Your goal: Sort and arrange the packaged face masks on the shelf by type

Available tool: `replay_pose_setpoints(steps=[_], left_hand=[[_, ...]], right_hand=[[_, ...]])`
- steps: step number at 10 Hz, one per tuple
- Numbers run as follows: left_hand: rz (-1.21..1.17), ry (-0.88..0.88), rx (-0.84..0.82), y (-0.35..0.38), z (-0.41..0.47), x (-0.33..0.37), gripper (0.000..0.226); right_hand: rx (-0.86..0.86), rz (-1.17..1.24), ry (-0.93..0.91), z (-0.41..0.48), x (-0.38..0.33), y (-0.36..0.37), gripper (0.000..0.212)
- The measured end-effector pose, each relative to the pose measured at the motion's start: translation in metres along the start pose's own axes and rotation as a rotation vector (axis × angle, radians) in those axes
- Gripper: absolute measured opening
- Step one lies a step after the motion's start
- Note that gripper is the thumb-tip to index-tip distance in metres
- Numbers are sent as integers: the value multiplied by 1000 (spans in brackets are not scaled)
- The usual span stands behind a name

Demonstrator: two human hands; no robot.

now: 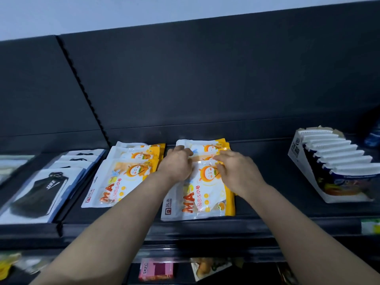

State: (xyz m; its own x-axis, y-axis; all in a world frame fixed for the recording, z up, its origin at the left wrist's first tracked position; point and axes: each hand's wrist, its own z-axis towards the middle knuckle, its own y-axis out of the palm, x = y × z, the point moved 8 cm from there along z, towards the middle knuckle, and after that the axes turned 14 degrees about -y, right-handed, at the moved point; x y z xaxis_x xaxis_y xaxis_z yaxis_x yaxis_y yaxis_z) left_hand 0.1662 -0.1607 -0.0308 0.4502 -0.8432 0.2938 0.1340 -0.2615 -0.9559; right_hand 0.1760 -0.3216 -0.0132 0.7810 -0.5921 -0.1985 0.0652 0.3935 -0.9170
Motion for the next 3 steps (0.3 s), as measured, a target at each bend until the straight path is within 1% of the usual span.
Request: replay_pose_setpoints(steps=[2, 3], left_hand=[[30, -53, 66, -24, -43, -13, 30], [-20, -124, 107, -32, -65, -34, 28]], right_hand=[[-106, -58, -150, -5, -26, 4, 38], [-115, -54, -254, -6, -48, 3, 36]])
